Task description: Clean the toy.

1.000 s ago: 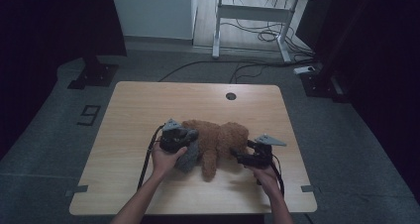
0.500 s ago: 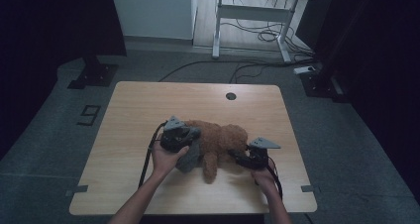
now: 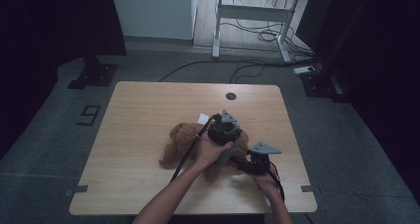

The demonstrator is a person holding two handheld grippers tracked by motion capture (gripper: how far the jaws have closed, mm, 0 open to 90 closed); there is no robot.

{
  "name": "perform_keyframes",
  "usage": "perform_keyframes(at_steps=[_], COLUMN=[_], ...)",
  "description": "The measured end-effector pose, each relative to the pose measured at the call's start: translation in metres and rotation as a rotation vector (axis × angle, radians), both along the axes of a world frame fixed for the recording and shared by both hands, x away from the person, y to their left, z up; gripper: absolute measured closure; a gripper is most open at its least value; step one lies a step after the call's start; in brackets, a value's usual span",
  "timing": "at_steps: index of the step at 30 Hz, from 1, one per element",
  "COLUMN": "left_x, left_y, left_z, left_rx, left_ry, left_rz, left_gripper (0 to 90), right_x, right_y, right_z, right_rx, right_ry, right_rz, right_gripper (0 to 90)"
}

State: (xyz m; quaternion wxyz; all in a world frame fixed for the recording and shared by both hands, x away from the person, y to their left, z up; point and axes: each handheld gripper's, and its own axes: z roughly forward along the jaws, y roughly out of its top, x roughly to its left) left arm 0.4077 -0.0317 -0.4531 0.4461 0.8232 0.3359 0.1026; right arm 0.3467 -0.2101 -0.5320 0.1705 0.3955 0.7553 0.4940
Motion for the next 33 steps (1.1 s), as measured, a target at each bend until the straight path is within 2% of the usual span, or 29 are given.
perform_keyframes(at_steps=[2, 5, 8, 12, 21, 25, 28, 31, 33], left_x=[0.003, 0.004, 0.004, 0.001, -0.007, -0.01, -0.011, -0.011, -0.012], left_y=[0.01, 0.029, 0.049, 0.074, 0.126, 0.156, 0.179, 0.198, 0.208], left_z=[-0.003, -0.002, -0.002, 0.001, 0.006, 0.007, 0.0, -0.017, -0.03], left_rx=[-0.033, 0.039, 0.03, 0.023, -0.006, 0.002, 0.018, 0.039, 0.018], left_ry=[0.022, -0.017, -0.005, -0.012, -0.025, -0.033, -0.013, 0.036, 0.073], left_rz=[0.019, 0.078, 0.109, 0.138, 0.204, 0.247, 0.283, 0.313, 0.324], left_gripper=[78.3, 78.6, 78.5, 78.6, 78.6, 78.7, 78.8, 78.8, 78.8], right_x=[0.001, 0.002, 0.002, 0.003, 0.003, 0.003, 0.003, 0.003, 0.003], right_y=[0.0, -0.002, -0.002, -0.001, -0.001, -0.001, -0.001, -0.002, -0.002], right_z=[-0.003, -0.003, -0.004, -0.007, -0.007, -0.007, -0.008, -0.008, -0.008], right_rx=[-0.002, 0.01, 0.006, -0.001, -0.002, 0.002, 0.005, 0.009, 0.011], right_ry=[0.017, 0.034, 0.046, 0.075, 0.079, 0.083, 0.084, 0.086, 0.086], right_rz=[-0.001, 0.005, 0.008, 0.013, 0.025, 0.024, 0.023, 0.022, 0.021], right_gripper=[43.1, 43.3, 44.0, 46.0, 48.4, 48.3, 48.3, 48.2, 48.2])
